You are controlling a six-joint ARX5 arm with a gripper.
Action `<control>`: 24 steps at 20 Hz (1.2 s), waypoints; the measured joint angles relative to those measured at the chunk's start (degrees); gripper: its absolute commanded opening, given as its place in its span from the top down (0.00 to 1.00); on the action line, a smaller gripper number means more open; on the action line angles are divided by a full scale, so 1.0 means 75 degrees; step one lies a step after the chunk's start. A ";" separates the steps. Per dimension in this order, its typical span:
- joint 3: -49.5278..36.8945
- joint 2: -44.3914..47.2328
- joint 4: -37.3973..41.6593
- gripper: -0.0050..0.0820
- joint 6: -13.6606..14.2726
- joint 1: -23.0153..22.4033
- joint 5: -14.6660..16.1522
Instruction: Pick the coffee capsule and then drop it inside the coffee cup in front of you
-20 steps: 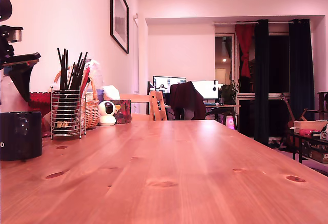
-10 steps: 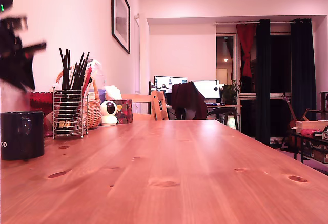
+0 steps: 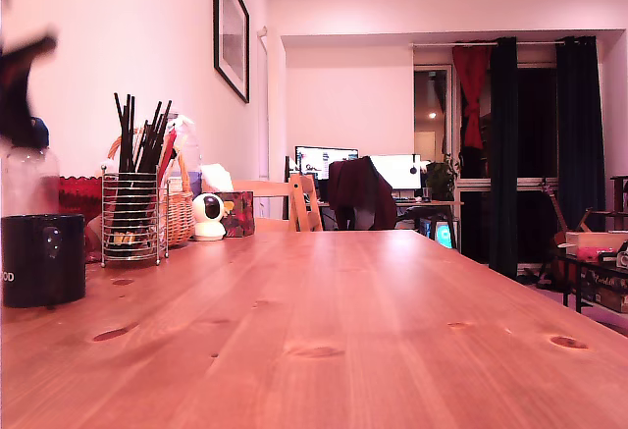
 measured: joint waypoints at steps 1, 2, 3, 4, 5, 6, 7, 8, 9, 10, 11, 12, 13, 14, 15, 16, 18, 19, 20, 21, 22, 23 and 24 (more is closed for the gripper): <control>-0.0262 -0.0119 0.0035 0.96 -0.0085 0.0000 0.0003; -0.0469 -0.0303 0.0052 0.96 -0.0090 -0.0015 0.0003; -0.0609 -0.0510 0.0096 0.96 -0.0108 -0.0073 0.0003; -0.0694 -0.0697 0.0157 0.96 -0.0166 -0.0125 0.0000; -0.0729 -0.0854 0.0178 0.96 -0.0256 -0.0204 0.0003; -0.0740 -0.0935 0.0187 0.96 -0.0256 -0.0297 0.0006; -0.0746 -0.0956 0.0187 0.96 -0.0283 -0.0405 0.0006; -0.0766 -0.0950 0.0184 0.96 -0.0291 -0.0519 0.0003; -0.0804 -0.0950 0.0184 0.96 -0.0294 -0.0635 0.0009; -0.0836 -0.0950 0.0175 0.96 -0.0303 -0.0775 0.0003; -0.0845 -0.0950 0.0178 0.96 -0.0306 -0.0906 0.0006; -0.0848 -0.0950 0.0198 0.96 -0.0306 -0.1020 0.0003; -0.0848 -0.0950 0.0239 0.96 -0.0306 -0.1093 -0.0003; -0.0848 -0.0950 0.0289 0.96 -0.0306 -0.1166 0.0000; -0.0848 -0.0950 0.0306 0.96 -0.0306 -0.1186 -0.0003; -0.0845 -0.0950 0.0283 0.96 -0.0306 -0.1195 -0.0003; -0.0848 -0.0950 0.0140 0.96 -0.0306 -0.1236 -0.0035; -0.0848 -0.0950 0.0102 0.96 -0.0306 -0.1259 -0.0061; -0.0848 -0.0950 0.0093 0.96 -0.0306 -0.1294 -0.0085; -0.0848 -0.0950 0.0096 0.96 -0.0306 -0.1349 -0.0149; -0.0848 -0.0950 0.0111 0.96 -0.0306 -0.1419 -0.0201; -0.0848 -0.0950 0.0160 0.96 -0.0306 -0.1492 -0.0210; -0.0848 -0.0950 0.0239 0.96 -0.0303 -0.1536 -0.0242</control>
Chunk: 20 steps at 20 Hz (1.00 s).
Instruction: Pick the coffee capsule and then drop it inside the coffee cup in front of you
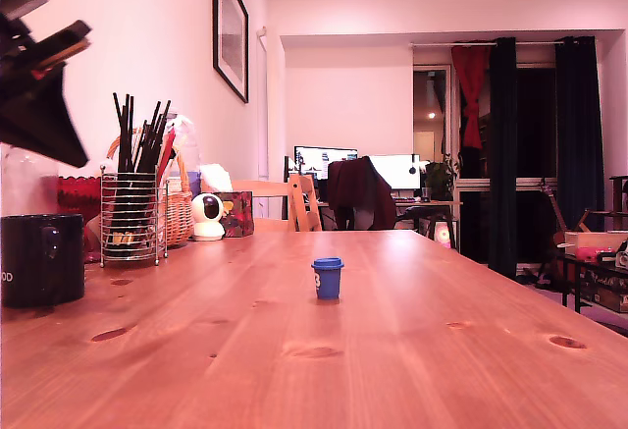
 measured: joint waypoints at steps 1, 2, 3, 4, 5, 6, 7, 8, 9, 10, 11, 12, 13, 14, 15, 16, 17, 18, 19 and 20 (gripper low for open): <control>-0.0003 0.0000 0.0125 0.96 0.0000 -0.0032 -0.0006; -0.0003 0.0000 0.0256 0.96 0.0003 -0.0032 0.0000; -0.0003 0.0000 0.0391 0.96 0.0003 -0.0047 -0.0009; -0.0006 0.0000 0.0565 0.96 0.0006 -0.0050 -0.0012; -0.0006 0.0000 0.0717 0.96 0.0050 -0.0093 -0.0015; -0.0020 0.0000 0.0868 0.96 0.0087 -0.0131 -0.0023; -0.0102 0.0000 0.1166 0.96 0.0117 -0.0189 -0.0023; -0.0236 -0.0003 0.1448 0.96 0.0146 -0.0277 -0.0023; -0.0434 -0.0003 0.1725 0.96 0.0149 -0.0393 -0.0023; -0.0694 -0.0003 0.1996 0.96 0.0172 -0.0527 -0.0017; -0.0988 -0.0003 0.2328 0.96 0.0175 -0.0664 -0.0020; -0.1244 0.0000 0.2661 0.96 0.0236 -0.0778 -0.0020; -0.1489 0.0003 0.2955 0.96 0.0256 -0.0886 -0.0017; -0.1708 0.0003 0.3442 0.96 0.0294 -0.1003 -0.0015; -0.1903 0.0003 0.3963 0.96 0.0315 -0.1116 0.0052; -0.2095 0.0003 0.4351 0.96 0.0318 -0.1206 0.0119; -0.2294 0.0000 0.4686 0.96 0.0341 -0.1311 0.0131; -0.2503 0.0003 0.4983 0.96 0.0382 -0.1416 0.0154; -0.2722 0.0000 0.5190 0.96 0.0399 -0.1515 0.0169; -0.2903 0.0003 0.5313 0.96 0.0399 -0.1617 0.0175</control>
